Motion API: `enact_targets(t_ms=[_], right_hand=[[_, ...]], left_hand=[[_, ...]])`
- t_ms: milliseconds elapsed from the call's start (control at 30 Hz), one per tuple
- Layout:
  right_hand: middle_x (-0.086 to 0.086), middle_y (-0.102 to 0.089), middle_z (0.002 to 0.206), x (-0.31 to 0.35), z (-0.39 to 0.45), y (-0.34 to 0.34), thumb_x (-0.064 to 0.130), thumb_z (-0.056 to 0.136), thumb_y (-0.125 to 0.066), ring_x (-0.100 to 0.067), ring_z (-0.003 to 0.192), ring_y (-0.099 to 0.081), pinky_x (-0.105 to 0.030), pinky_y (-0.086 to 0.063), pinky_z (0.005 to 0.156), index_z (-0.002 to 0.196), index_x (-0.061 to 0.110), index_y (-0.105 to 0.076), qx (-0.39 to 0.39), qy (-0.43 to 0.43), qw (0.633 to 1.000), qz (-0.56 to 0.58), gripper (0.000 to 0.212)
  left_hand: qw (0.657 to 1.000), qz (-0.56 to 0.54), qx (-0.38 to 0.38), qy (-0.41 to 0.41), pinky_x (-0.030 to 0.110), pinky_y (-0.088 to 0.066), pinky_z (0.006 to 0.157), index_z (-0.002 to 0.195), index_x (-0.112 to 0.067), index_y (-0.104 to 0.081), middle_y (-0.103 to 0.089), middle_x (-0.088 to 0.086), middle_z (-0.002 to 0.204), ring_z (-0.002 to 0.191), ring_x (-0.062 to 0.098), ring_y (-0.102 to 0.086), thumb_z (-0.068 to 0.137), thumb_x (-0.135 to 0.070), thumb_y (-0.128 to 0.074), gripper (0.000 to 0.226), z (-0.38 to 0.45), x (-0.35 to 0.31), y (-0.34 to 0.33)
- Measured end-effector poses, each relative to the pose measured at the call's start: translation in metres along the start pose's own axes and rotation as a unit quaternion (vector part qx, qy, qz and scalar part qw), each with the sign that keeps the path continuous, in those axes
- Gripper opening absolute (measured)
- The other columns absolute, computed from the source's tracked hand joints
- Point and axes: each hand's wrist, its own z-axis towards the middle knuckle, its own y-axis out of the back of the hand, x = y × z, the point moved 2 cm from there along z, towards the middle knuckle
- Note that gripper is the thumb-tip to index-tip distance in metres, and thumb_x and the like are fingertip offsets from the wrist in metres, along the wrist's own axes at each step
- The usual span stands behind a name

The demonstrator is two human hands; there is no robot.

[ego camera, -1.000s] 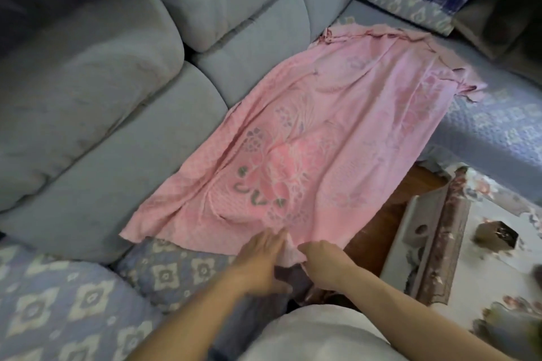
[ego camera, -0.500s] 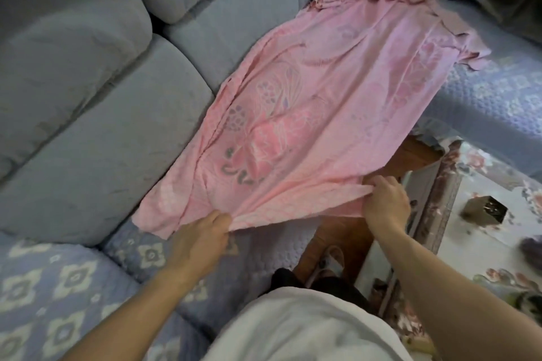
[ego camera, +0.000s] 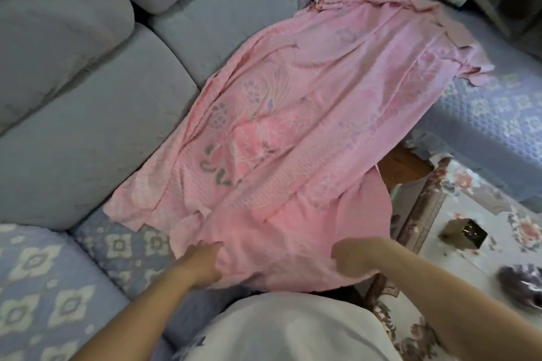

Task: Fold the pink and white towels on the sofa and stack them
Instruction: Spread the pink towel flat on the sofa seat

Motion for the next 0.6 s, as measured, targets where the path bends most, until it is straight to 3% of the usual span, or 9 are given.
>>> enact_targets(t_ms=[67,167,200,233,300,367,433,500,600], right_hand=[[-0.017,-0.067,0.111,0.026,0.01,0.02,0.008,0.094,-0.044,-0.028,0.087,-0.058,-0.036,-0.05,0.081,0.122,-0.003,-0.063,-0.009,0.029,0.991,0.13,0.035],[-0.015,-0.062,0.128,0.039,0.026,0.027,0.011,0.078,-0.058,-0.027,0.114,-0.06,-0.038,-0.048,0.1,0.13,-0.006,-0.052,-0.235,0.16,0.9,0.331,0.055],[-0.007,-0.064,0.125,0.04,0.028,0.043,0.016,0.074,-0.06,-0.025,0.114,-0.061,-0.039,-0.048,0.103,0.126,0.007,-0.055,-0.319,0.23,0.858,0.33,0.053],[0.0,-0.069,0.11,0.036,0.029,0.064,0.017,0.075,-0.059,-0.024,0.104,-0.065,-0.037,-0.052,0.097,0.112,0.021,-0.062,-0.307,0.256,0.875,0.272,0.037],[0.005,-0.068,0.098,0.024,0.016,0.094,0.019,0.086,-0.062,-0.014,0.093,-0.065,-0.024,-0.053,0.076,0.099,0.03,-0.067,-0.062,0.326,0.922,0.199,0.018],[0.009,-0.069,0.109,-0.003,0.008,0.114,0.034,0.088,-0.072,-0.007,0.098,-0.065,-0.021,-0.052,0.078,0.117,0.042,-0.063,0.011,0.38,0.888,0.26,0.031],[0.014,-0.059,0.133,-0.015,0.016,0.111,0.048,0.081,-0.077,-0.007,0.119,-0.057,-0.029,-0.048,0.101,0.141,0.048,-0.044,0.015,0.396,0.902,0.169,0.069],[0.009,-0.048,0.147,-0.029,0.035,0.09,0.053,0.075,-0.078,-0.015,0.133,-0.045,-0.037,-0.035,0.114,0.153,0.04,-0.03,-0.017,0.399,0.916,-0.046,0.093],[0.002,-0.051,0.143,-0.051,0.06,0.087,0.048,0.08,-0.067,-0.023,0.139,-0.037,-0.051,-0.019,0.119,0.144,0.032,-0.042,-0.073,0.366,0.893,-0.252,0.071]], left_hand=[[0.988,-0.104,0.016,-0.111,0.033,-0.03,0.117,0.157,-0.039,-0.016,-0.026,-0.001,0.16,0.145,0.02,-0.03,0.08,-0.049,-0.072,0.095,-0.008,-0.065,0.005],[0.932,-0.273,-0.001,-0.239,0.02,-0.029,0.115,0.15,-0.049,-0.025,-0.032,-0.028,0.153,0.141,-0.005,-0.031,0.074,-0.04,-0.082,0.096,-0.034,-0.165,0.023],[0.903,-0.355,-0.028,-0.24,0.015,-0.033,0.112,0.146,-0.047,-0.033,-0.042,-0.03,0.146,0.133,-0.012,-0.039,0.077,-0.032,-0.082,0.086,-0.039,-0.19,0.028],[0.874,-0.438,-0.069,-0.2,0.011,-0.04,0.104,0.138,-0.042,-0.045,-0.054,-0.028,0.133,0.12,-0.017,-0.049,0.082,-0.025,-0.08,0.068,-0.041,-0.208,0.034],[0.84,-0.51,-0.168,-0.076,0.003,-0.049,0.073,0.104,-0.033,-0.06,-0.066,-0.018,0.091,0.081,-0.012,-0.063,0.09,-0.019,-0.072,0.023,-0.047,-0.222,0.044],[0.833,-0.509,-0.216,0.008,0.011,-0.053,0.066,0.086,-0.03,-0.064,-0.067,-0.011,0.074,0.073,0.003,-0.065,0.093,-0.02,-0.068,0.013,-0.054,-0.221,0.04],[0.81,-0.548,-0.207,0.002,0.027,-0.058,0.075,0.089,-0.028,-0.076,-0.076,-0.009,0.081,0.079,0.005,-0.069,0.093,-0.023,-0.068,0.011,-0.065,-0.22,0.026],[0.787,-0.58,-0.211,0.003,0.021,-0.055,0.075,0.09,-0.029,-0.079,-0.077,-0.014,0.084,0.079,-0.001,-0.069,0.092,-0.028,-0.071,0.008,-0.084,-0.221,0.013],[0.715,-0.642,-0.275,0.038,0.017,-0.05,0.075,0.093,-0.026,-0.074,-0.076,-0.02,0.087,0.083,-0.007,-0.069,0.092,-0.05,-0.063,0.026,-0.111,-0.222,0.004]])
